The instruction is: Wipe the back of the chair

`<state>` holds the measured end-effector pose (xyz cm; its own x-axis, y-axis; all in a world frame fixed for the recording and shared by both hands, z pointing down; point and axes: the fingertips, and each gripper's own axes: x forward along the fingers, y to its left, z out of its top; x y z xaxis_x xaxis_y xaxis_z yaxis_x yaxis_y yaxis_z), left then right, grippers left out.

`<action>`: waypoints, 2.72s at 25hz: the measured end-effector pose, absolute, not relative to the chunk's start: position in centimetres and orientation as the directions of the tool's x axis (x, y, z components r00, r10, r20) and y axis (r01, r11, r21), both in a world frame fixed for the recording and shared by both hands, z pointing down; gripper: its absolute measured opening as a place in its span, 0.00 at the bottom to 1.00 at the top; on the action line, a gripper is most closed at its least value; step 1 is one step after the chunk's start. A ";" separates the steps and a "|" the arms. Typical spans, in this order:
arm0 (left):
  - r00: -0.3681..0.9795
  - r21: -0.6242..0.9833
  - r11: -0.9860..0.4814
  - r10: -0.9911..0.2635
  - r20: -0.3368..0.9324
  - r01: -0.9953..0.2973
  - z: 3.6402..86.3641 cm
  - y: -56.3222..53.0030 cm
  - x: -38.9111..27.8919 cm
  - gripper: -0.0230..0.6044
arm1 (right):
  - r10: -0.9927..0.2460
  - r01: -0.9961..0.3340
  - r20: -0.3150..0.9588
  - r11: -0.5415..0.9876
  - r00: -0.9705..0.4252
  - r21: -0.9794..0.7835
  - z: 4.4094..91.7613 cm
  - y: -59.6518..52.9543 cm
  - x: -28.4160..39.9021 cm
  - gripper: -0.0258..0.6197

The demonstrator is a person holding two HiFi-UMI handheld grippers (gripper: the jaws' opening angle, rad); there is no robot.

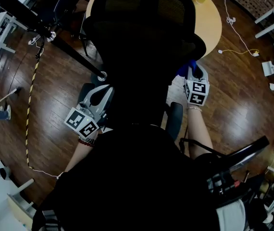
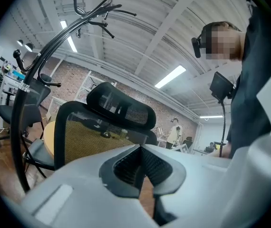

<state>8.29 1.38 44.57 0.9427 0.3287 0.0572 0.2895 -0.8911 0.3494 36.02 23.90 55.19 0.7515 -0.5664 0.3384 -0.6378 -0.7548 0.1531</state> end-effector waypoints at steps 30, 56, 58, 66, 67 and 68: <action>0.951 0.382 -0.888 0.301 0.066 0.255 44.9 -9.3 5.7 0.05 | -0.482 -0.559 0.325 -0.804 0.813 0.205 54.7 16.4 35.4 0.10; 0.991 0.422 -0.904 0.106 0.082 0.062 48.3 -23.1 -2.1 0.05 | -0.750 -0.819 0.329 -0.516 0.574 0.251 56.0 -12.7 28.0 0.10; 0.993 0.424 -0.905 0.082 0.083 0.039 48.5 -23.9 -3.1 0.05 | -0.771 -0.838 0.331 -0.490 0.545 0.239 56.3 -15.2 27.1 0.10; 0.995 0.445 -0.894 -0.010 0.102 -0.055 50.0 -26.4 -6.1 0.05 | -0.823 -0.893 0.350 -0.390 0.448 0.225 57.6 -21.2 24.3 0.10; 0.994 0.440 -0.896 -0.008 0.107 -0.055 49.6 -26.7 -6.2 0.05 | -0.824 -0.893 0.348 -0.392 0.447 0.220 57.3 -21.8 24.1 0.10; 0.994 0.433 -0.900 -0.002 0.112 -0.051 49.2 -26.9 -6.2 0.05 | -0.822 -0.890 0.344 -0.401 0.454 0.216 57.3 -22.1 24.2 0.10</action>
